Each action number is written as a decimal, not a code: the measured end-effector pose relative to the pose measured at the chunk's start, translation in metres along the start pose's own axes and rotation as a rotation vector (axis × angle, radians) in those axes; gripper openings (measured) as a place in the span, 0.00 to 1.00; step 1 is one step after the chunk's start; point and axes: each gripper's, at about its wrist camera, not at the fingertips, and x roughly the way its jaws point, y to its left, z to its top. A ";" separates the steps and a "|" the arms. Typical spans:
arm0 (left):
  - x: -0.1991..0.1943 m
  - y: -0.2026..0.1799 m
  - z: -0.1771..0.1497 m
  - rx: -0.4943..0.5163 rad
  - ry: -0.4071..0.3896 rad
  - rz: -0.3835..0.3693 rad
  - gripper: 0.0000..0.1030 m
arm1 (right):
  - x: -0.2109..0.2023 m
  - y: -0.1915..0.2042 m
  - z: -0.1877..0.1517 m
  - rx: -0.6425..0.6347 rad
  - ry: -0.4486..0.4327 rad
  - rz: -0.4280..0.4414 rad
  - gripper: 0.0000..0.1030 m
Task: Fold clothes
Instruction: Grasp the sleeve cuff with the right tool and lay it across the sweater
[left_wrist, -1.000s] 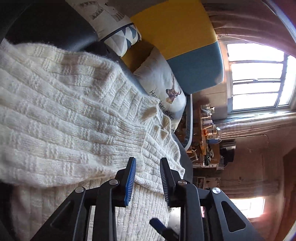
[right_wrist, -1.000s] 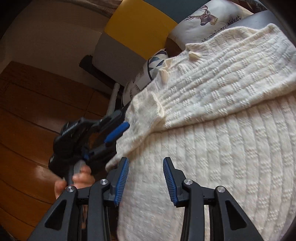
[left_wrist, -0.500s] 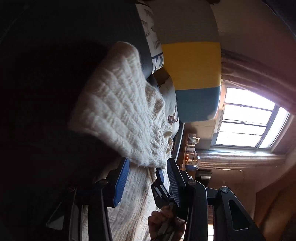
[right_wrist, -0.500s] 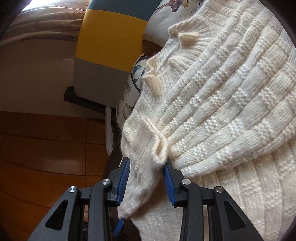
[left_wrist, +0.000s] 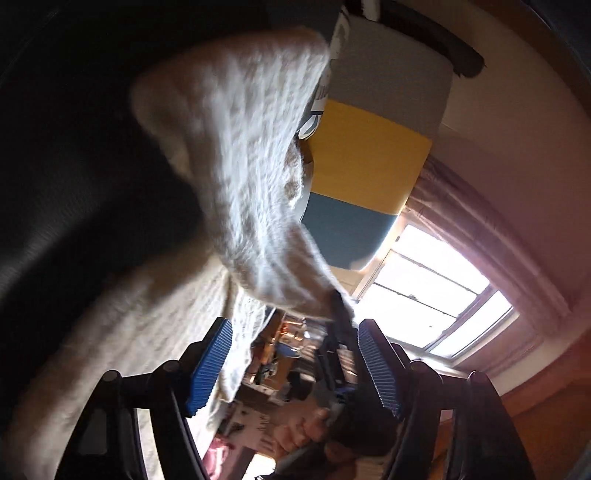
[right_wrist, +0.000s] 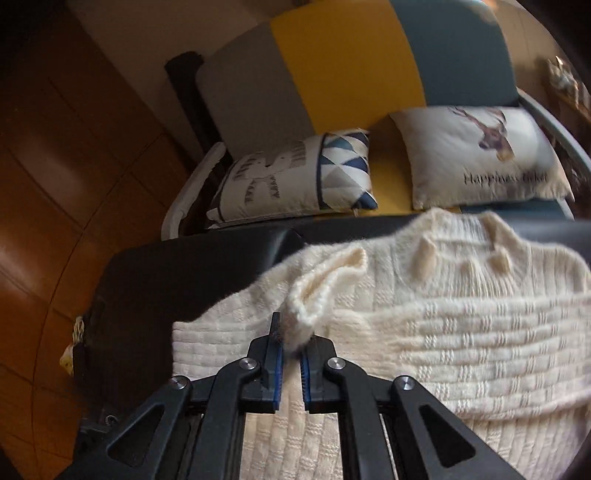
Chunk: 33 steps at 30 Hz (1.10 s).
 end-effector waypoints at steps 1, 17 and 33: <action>0.006 0.000 0.001 -0.016 -0.010 -0.004 0.72 | -0.007 0.003 0.004 -0.014 -0.014 0.000 0.06; 0.026 -0.026 0.046 0.039 -0.208 0.104 0.73 | -0.115 -0.002 0.056 -0.127 -0.219 -0.027 0.06; 0.060 -0.051 0.050 0.231 -0.218 0.352 0.52 | -0.080 -0.228 -0.030 0.343 -0.071 -0.129 0.06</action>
